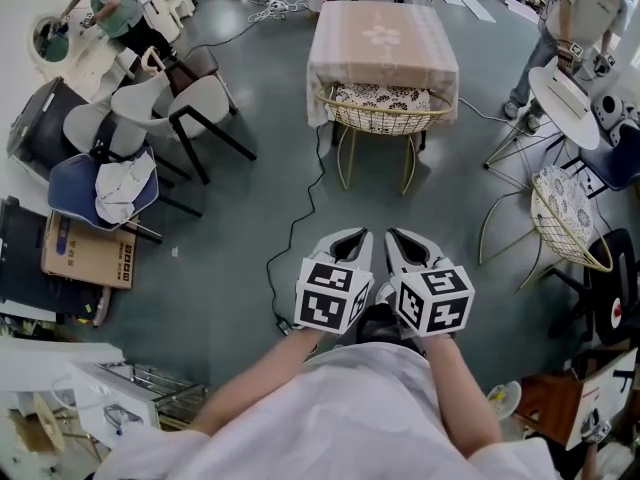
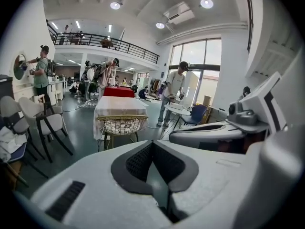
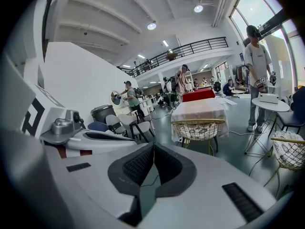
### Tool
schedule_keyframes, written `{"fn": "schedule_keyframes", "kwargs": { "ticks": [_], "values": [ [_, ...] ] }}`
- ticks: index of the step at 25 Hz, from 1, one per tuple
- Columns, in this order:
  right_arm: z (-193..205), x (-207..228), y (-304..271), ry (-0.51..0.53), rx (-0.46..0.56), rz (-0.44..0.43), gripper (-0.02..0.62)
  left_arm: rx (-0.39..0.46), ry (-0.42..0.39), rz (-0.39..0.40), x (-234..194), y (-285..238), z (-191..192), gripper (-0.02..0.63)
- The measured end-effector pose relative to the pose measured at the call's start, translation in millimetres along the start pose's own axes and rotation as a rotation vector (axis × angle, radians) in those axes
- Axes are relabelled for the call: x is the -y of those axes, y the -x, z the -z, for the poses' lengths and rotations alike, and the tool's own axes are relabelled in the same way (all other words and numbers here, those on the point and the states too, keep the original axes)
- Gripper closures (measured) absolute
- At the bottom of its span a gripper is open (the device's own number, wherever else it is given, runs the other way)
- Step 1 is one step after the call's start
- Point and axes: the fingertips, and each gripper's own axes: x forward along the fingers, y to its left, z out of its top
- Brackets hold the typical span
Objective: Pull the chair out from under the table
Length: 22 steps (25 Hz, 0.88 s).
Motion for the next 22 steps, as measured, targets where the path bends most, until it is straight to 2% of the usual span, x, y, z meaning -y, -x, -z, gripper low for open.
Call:
{"fn": "schedule_keyframes", "kwargs": {
  "ticks": [13,22],
  "values": [
    [-35,84,-52,-0.049,-0.015,-0.003,0.592,-0.048,0.004,-0.013,-17,-94,-45,0.601],
    [-55,121,-86,-0.042,-0.04,-0.042,0.592,-0.07,0.024,-0.044,-26,-141,-65,0.601]
  ]
}}
